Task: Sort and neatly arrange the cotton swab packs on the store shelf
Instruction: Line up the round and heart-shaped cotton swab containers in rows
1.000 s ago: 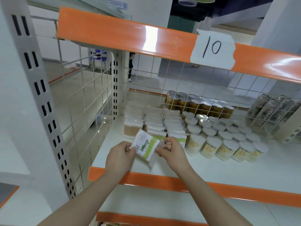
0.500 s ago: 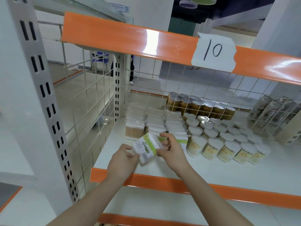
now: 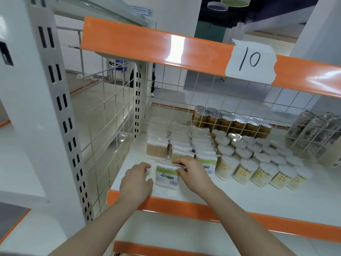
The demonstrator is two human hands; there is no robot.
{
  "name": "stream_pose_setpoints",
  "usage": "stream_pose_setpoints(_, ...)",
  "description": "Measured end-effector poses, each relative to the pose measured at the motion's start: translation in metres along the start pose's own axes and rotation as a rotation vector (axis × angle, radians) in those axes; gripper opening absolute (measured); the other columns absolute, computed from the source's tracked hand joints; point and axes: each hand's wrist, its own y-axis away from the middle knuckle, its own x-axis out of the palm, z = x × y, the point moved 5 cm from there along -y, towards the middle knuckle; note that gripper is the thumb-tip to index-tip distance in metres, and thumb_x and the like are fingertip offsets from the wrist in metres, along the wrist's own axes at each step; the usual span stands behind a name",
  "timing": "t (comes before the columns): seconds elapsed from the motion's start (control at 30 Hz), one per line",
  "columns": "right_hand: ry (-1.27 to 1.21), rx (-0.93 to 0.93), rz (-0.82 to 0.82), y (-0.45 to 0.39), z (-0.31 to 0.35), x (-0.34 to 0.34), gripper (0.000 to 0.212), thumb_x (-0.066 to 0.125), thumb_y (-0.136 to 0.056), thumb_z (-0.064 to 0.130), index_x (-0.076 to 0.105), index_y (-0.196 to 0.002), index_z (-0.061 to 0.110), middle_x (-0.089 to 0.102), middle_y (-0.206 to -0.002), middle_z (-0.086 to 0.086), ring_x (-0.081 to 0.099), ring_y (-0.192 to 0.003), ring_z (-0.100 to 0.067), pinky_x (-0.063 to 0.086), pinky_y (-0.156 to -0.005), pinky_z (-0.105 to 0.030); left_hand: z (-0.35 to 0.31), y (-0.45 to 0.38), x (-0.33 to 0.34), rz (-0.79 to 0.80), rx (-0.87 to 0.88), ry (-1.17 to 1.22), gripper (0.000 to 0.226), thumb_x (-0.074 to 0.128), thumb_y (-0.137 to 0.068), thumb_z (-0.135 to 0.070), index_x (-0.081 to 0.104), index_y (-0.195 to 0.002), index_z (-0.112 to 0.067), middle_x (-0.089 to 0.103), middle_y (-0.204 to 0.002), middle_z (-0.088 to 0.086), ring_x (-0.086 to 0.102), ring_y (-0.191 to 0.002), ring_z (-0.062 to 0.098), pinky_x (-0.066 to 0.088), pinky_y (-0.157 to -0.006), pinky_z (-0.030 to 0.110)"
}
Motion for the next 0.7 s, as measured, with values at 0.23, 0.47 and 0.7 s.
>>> stream_pose_setpoints(0.23, 0.020, 0.010, -0.032, -0.006, -0.006, 0.003, 0.033, 0.049, -0.090, -0.001, 0.062, -0.118, 0.010, 0.059, -0.118, -0.007, 0.054, -0.108, -0.016, 0.033, -0.085, -0.010, 0.008, -0.005, -0.003, -0.002, 0.006, -0.053, 0.043, 0.058, -0.085, -0.017, 0.049, -0.127, -0.019, 0.054, -0.123, 0.000, 0.049, -0.114, 0.018, 0.040, -0.092, 0.030)
stream_pose_setpoints(0.47, -0.015, 0.023, -0.057, -0.009, -0.007, 0.003, 0.029, 0.050, -0.089, -0.002, 0.065, -0.112, 0.007, 0.060, -0.115, -0.009, 0.056, -0.106, -0.018, 0.040, -0.088, -0.017, 0.000, -0.012, -0.003, 0.017, 0.109, -0.108, 0.051, 0.057, -0.086, -0.019, 0.041, -0.135, -0.022, 0.049, -0.132, 0.000, 0.043, -0.120, 0.021, 0.036, -0.097, 0.031)
stream_pose_setpoints(0.7, -0.026, -0.034, -0.055, -0.011, 0.002, 0.008, 0.024, 0.055, -0.084, -0.003, 0.068, -0.102, 0.006, 0.059, -0.106, -0.009, 0.056, -0.096, -0.017, 0.036, -0.080, -0.013, -0.020, -0.016, 0.004, 0.004, 0.418, -0.319, 0.062, 0.059, -0.085, -0.027, 0.033, -0.141, -0.024, 0.038, -0.142, -0.008, 0.031, -0.129, 0.017, 0.026, -0.106, 0.027)
